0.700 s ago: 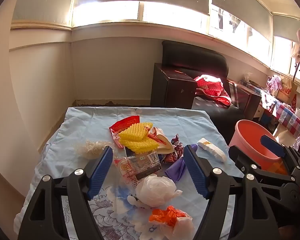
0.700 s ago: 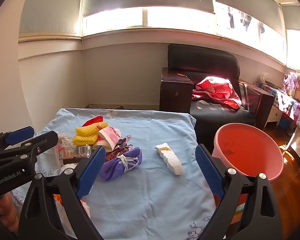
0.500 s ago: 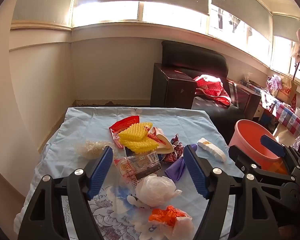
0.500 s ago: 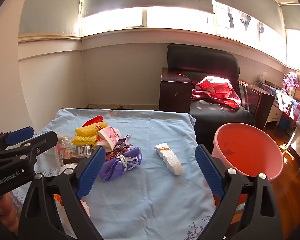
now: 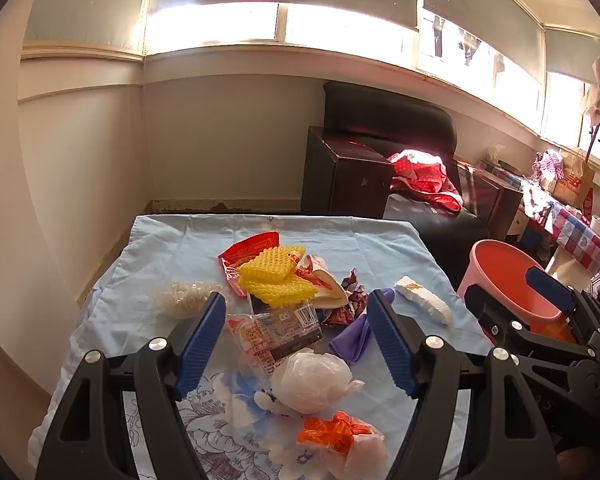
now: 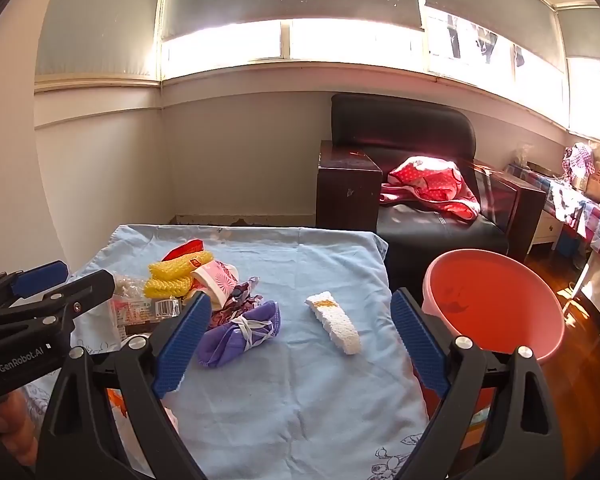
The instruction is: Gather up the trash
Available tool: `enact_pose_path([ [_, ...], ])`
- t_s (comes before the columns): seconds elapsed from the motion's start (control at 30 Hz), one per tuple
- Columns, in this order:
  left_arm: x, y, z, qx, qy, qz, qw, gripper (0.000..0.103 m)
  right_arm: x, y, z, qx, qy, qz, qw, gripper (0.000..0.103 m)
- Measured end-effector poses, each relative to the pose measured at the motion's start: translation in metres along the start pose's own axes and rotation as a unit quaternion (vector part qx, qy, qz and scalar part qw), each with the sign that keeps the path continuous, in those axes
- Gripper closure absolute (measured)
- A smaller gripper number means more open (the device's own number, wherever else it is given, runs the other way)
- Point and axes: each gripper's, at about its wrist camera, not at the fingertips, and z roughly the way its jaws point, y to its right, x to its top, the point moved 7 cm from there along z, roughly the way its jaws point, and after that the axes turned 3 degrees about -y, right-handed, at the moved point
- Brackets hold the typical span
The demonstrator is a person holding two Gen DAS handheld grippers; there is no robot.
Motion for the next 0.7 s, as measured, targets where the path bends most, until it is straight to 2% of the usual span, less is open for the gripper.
enact_pose_path([
  [0.7,0.0001,0.0001,-0.0001,0.0,0.0,0.0,1.0,0.031,0.003,0.0018,-0.0042,-0.002,0.01,0.005,1.0,0.012],
])
